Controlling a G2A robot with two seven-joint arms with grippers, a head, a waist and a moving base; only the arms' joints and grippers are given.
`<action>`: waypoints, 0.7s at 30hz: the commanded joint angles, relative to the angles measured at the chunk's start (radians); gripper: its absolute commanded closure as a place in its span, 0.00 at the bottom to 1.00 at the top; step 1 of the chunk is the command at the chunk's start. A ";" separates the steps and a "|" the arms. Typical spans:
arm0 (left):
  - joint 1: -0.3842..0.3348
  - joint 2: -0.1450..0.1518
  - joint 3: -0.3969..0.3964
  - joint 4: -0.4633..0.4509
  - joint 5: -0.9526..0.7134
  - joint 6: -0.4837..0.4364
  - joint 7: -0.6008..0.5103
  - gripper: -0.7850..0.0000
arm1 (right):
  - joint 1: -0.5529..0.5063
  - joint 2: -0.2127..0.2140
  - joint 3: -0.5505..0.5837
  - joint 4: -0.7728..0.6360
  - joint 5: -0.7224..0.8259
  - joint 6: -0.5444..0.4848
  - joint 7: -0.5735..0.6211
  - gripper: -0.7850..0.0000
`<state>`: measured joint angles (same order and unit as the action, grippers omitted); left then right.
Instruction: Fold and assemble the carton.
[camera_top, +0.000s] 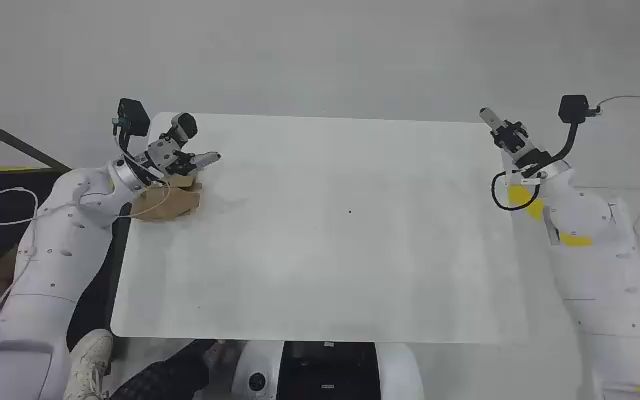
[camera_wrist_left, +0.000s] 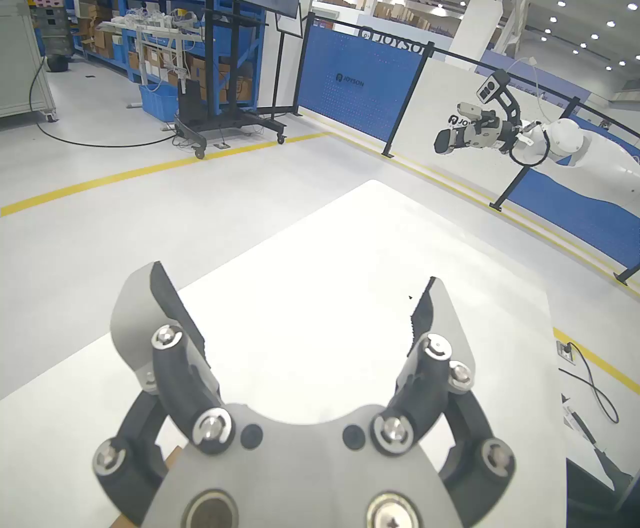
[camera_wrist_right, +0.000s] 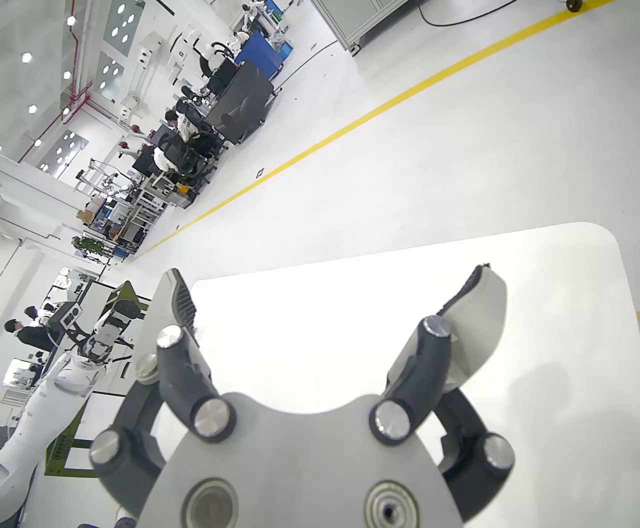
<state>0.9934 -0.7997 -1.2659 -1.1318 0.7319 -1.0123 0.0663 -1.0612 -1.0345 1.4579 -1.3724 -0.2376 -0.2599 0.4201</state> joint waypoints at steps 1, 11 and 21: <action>0.000 0.000 0.000 0.000 0.000 0.000 0.000 0.00 | 0.000 0.000 0.000 0.000 0.000 0.000 0.000 0.00; 0.000 0.000 0.000 0.000 0.000 0.000 0.000 0.00 | 0.000 0.000 0.000 0.000 0.000 0.000 0.000 0.00; 0.030 0.006 -0.051 0.029 -0.114 0.070 -0.052 0.00 | 0.000 0.000 0.000 0.000 0.000 0.000 0.000 0.00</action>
<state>1.0176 -0.7968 -1.3035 -1.1105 0.6513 -0.9468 0.0403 -1.0612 -1.0345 1.4579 -1.3724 -0.2376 -0.2599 0.4201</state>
